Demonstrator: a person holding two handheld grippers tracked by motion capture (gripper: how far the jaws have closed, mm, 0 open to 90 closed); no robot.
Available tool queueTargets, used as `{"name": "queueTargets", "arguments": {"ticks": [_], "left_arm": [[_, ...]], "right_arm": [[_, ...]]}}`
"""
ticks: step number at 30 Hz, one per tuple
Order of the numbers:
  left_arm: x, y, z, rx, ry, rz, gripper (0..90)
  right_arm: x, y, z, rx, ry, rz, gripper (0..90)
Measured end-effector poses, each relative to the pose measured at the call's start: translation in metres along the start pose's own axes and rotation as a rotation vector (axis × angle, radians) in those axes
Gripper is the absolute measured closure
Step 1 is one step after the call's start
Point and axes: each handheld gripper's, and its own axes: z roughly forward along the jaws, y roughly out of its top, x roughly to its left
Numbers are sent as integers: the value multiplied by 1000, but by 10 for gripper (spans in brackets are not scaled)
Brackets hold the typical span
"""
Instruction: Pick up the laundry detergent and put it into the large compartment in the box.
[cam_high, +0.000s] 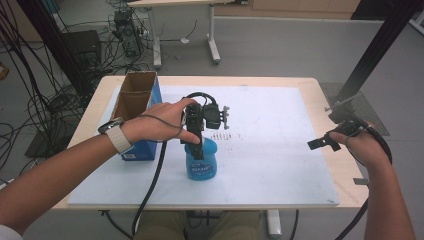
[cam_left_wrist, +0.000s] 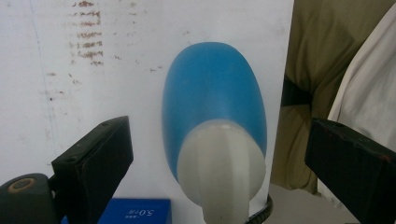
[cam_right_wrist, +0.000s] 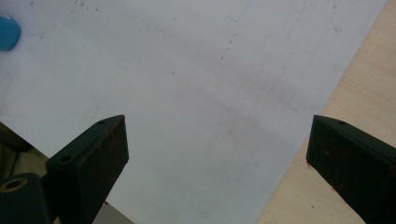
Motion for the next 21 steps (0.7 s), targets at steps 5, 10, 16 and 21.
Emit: {"name": "queueTargets", "arguments": {"ticks": [5,10,16,21], "left_arm": [[1,0,0,2,-1,-1,82],[1,-1,0,-2,-2,-4,82],[1,-1,-1,-5,-2,-5,81],[0,-2,-1,-6,-1,-5,81]], "right_arm": [[0,0,0,-2,1,1,55],[-1,0,1,0,1,3,55],[-1,-1,0,-2,-2,6,55],[0,0,-1,-3,-5,5,55]]}}
